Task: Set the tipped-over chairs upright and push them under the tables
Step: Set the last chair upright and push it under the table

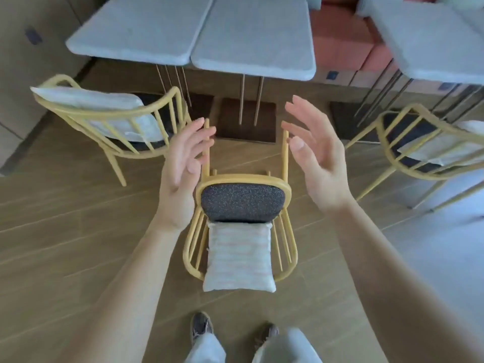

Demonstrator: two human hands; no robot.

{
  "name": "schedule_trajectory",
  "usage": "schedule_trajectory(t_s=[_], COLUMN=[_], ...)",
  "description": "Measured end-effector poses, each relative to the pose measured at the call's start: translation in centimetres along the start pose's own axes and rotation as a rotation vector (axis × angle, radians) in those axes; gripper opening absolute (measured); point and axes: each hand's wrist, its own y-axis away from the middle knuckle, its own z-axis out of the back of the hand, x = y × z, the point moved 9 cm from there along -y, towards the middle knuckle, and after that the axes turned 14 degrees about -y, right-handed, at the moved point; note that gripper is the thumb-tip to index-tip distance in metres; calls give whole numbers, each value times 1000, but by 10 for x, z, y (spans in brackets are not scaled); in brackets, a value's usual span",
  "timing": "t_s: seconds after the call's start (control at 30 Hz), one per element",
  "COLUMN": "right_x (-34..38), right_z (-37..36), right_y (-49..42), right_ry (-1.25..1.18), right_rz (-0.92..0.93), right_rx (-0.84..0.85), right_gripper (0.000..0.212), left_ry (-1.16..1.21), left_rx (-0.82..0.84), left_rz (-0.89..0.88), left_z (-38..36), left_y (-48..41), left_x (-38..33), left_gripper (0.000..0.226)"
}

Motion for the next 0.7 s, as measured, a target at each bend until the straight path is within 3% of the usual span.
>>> schedule_trajectory(t_s=[0.2, 0.33, 0.47, 0.57, 0.63, 0.7], right_x=[-165, -359, -562, -679, -734, -787], right_z=[22, 46, 75, 93, 99, 103], right_y=[38, 108, 216, 304, 354, 406], right_ry=[23, 62, 91, 39, 48, -6], right_rz=[-198, -413, -622, -729, -833, -935], right_rx=[-133, -213, -259, -268, -249, -249], right_gripper=[61, 59, 69, 55, 68, 96], left_ry=[-3, -63, -182, -299, -375, -447], left_rx=[155, 185, 148, 177, 218, 256], left_rz=[210, 372, 506, 613, 659, 669], left_z=[-66, -114, -161, -190, -201, -210], left_y=[41, 100, 179, 245, 286, 319], left_x=[159, 332, 517, 644, 706, 751], left_gripper=[77, 77, 75, 76, 79, 91])
